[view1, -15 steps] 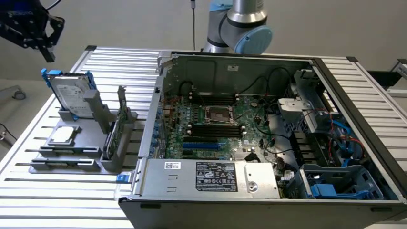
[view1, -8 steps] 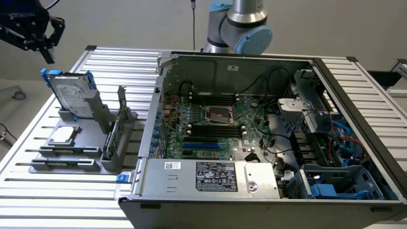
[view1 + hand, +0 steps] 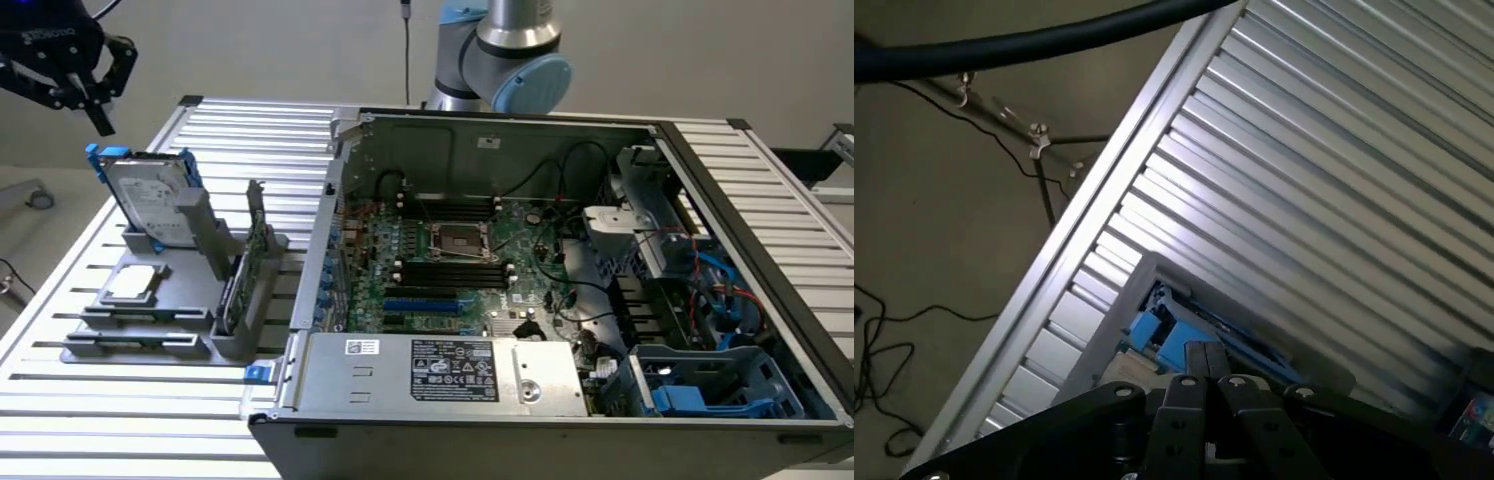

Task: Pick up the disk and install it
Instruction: 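Pick up the disk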

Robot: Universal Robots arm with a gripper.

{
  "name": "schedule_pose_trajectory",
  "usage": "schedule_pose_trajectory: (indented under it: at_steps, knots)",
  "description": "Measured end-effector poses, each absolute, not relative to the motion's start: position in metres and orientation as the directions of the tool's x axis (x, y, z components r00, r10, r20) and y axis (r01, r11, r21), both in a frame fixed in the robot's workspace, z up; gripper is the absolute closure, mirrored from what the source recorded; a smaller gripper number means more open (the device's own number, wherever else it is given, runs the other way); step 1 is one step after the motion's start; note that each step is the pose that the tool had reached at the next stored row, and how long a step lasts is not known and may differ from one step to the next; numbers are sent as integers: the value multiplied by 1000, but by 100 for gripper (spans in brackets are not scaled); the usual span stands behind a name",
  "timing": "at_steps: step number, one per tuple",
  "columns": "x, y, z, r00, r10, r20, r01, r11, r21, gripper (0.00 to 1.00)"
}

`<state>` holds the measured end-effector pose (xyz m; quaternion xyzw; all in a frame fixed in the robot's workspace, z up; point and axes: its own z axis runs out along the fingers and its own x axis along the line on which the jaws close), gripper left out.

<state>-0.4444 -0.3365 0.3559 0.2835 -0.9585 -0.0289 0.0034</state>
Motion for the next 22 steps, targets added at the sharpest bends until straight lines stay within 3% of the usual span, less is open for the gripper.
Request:
schedule_pose_trajectory:
  at_steps: [22]
  knots:
    - [-444,-337,356,-569,-822,-28,-823,567,38,89]
